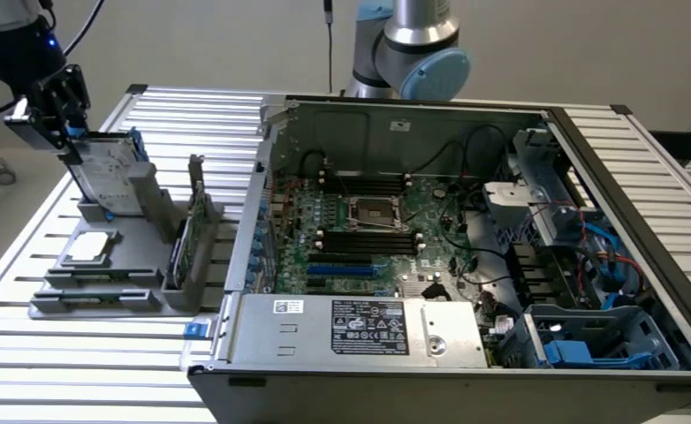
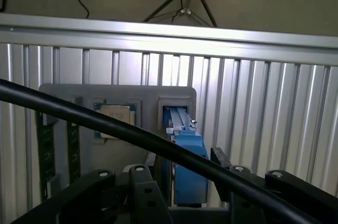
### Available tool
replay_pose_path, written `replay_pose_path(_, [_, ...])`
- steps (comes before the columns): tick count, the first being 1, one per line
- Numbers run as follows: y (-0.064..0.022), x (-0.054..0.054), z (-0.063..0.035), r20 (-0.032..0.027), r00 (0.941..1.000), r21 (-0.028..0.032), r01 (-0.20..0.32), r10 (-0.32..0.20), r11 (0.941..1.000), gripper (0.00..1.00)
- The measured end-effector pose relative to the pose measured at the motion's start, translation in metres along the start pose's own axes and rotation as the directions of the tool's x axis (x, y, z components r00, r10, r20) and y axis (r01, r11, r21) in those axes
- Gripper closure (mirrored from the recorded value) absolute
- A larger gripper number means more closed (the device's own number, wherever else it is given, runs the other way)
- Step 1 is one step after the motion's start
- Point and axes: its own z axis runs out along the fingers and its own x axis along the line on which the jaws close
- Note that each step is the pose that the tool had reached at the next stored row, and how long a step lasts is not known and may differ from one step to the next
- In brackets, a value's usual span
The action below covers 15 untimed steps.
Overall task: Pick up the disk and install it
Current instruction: 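Pick up the disk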
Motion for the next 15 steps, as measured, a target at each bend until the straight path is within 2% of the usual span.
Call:
replay_pose_path(1, [0.0, 0.0, 0.0002, 0.0012, 1.0, -0.0002, -0.001, 0.001, 1.0, 0.48])
replay_pose_path(2, [-0.0001, 0.0, 0.0004, 0.0021, 1.0, -0.0006, -0.002, 0.002, 1.0, 0.55])
replay_pose_path(4, [-0.0001, 0.0, 0.001, 0.0038, 1.0, -0.0019, -0.004, 0.004, 1.0, 0.55])
replay_pose_path(9, [-0.0001, 0.0001, 0.0023, 0.0079, 0.9999, -0.0142, -0.008, 0.008, 0.9999, 0.55])
replay_pose_path(11, [-0.0008, 0.0003, 0.0024, 0.0113, 0.9999, -0.0154, -0.008, 0.008, 0.9999, 0.64])
replay_pose_path(15, [-0.0021, 0.0002, 0.0024, 0.0153, 0.9998, -0.0166, -0.009, 0.009, 0.9998, 0.67])
